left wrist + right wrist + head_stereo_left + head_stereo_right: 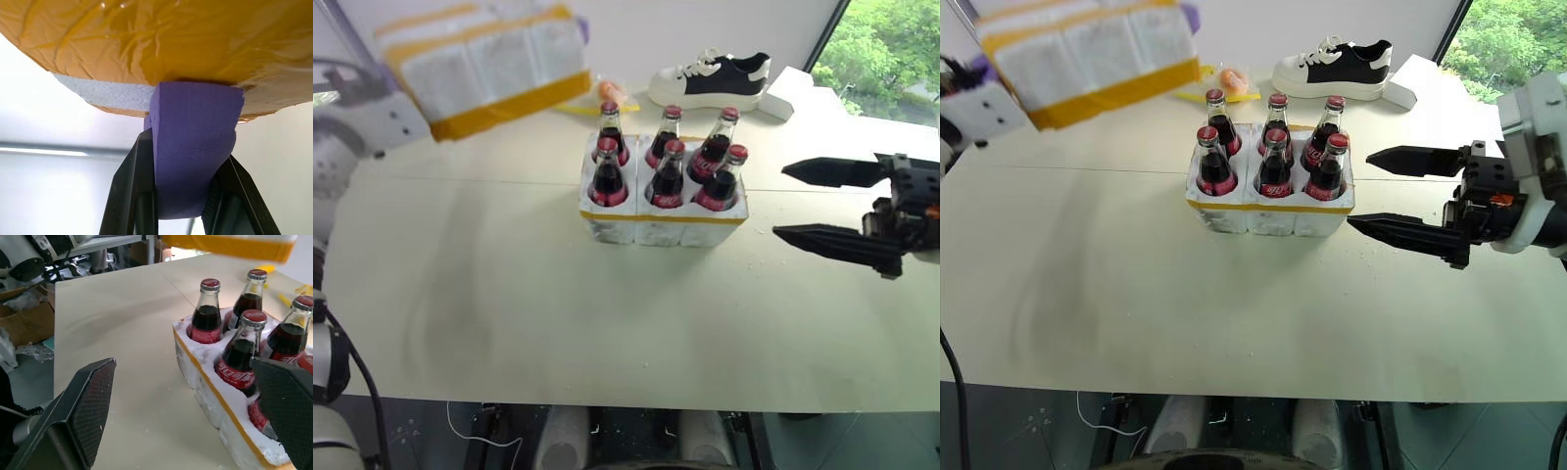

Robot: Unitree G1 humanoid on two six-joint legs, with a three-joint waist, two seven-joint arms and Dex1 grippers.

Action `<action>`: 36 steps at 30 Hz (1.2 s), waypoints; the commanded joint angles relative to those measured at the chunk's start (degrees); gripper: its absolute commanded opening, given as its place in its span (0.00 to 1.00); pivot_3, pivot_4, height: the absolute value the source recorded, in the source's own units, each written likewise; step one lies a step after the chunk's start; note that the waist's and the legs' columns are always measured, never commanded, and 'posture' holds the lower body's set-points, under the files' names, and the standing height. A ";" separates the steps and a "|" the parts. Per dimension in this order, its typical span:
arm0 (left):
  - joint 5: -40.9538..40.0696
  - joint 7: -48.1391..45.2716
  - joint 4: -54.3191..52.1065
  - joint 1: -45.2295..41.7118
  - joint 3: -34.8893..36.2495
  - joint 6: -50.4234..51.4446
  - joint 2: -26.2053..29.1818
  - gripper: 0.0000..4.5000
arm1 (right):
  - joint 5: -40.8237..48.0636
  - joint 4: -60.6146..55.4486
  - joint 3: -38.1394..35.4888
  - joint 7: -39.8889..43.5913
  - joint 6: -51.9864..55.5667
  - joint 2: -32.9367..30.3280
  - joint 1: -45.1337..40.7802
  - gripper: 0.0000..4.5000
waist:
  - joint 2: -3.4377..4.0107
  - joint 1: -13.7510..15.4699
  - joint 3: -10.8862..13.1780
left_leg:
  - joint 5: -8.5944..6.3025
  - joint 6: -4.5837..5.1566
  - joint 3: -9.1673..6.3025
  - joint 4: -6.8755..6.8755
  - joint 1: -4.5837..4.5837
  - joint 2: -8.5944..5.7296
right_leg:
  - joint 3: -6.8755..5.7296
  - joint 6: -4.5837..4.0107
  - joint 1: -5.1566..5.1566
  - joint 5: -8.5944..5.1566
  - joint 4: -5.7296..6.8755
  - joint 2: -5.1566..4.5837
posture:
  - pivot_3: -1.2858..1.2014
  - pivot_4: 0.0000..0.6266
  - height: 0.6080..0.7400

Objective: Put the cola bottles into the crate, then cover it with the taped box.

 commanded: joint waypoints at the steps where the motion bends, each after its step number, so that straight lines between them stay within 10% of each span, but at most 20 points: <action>1: -3.19 -4.13 -8.58 -4.03 1.89 1.99 -1.55 0.10 | -0.97 0.12 -1.49 0.47 -1.87 -0.51 -0.18 1.00 | 0.00 0.04 0.00 | 0.01 -0.01 0.00 0.00 0.00 0.00 | 0.00 0.00 0.00 0.00 0.00 0.01 | 0.52 0.24 1.00; 12: -5.19 -12.30 -19.05 -7.09 -2.71 0.60 -13.92 0.10 | -2.23 0.32 -0.15 -0.78 -3.64 0.79 -0.22 1.00 | 0.00 -0.01 0.00 | 0.14 -0.23 0.01 0.27 0.00 -0.03 | 0.00 0.03 0.12 -0.01 0.03 0.06 | 0.52 0.24 1.00; 32: 2.65 -12.80 -16.79 -0.26 -8.26 -9.31 -15.59 0.10 | -0.61 -2.96 -3.19 -6.80 -3.12 2.57 2.84 1.00 | 0.00 0.02 0.00 | 0.06 -0.08 -0.05 0.30 0.03 -0.01 | 0.00 0.03 0.17 -0.01 0.02 0.05 | 0.52 0.24 1.00; 36: 3.17 -12.41 -18.21 2.63 -8.09 -8.49 -16.01 0.53 | -0.23 -2.72 -2.88 -7.25 -3.24 2.57 2.45 1.00 | 0.00 0.02 0.00 | 0.05 -0.05 -0.06 0.30 0.04 -0.01 | 0.00 0.03 0.18 -0.01 0.02 0.05 | 0.52 0.24 1.00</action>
